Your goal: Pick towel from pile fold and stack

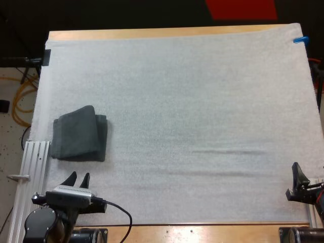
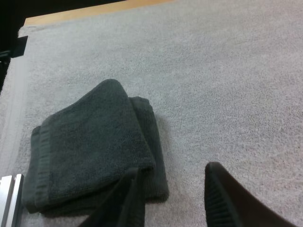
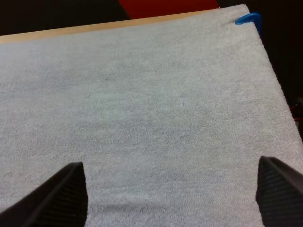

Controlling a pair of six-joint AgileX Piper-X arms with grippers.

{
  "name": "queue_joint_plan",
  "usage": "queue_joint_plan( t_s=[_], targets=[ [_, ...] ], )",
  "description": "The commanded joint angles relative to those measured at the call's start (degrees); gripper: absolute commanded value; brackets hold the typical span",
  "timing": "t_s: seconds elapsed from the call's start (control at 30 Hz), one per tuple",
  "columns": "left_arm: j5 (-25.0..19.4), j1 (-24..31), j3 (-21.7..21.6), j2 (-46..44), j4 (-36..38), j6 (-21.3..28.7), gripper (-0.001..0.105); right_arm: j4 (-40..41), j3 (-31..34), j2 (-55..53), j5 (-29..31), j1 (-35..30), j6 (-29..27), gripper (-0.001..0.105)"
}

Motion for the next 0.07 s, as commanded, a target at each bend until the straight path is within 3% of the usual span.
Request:
queue_joint_plan(
  t_s=[0.0, 0.03],
  targets=[
    [0.0, -0.2, -0.4, -7.9, -0.4, -0.6, 0.030, 0.0, -0.1, -2.6, -0.2, -0.2, -0.5, 0.071],
    [0.0, -0.2, -0.4, -7.9, -0.4, -0.6, 0.030, 0.0, -0.1, -2.6, -0.2, -0.2, -0.5, 0.071]
  ],
)
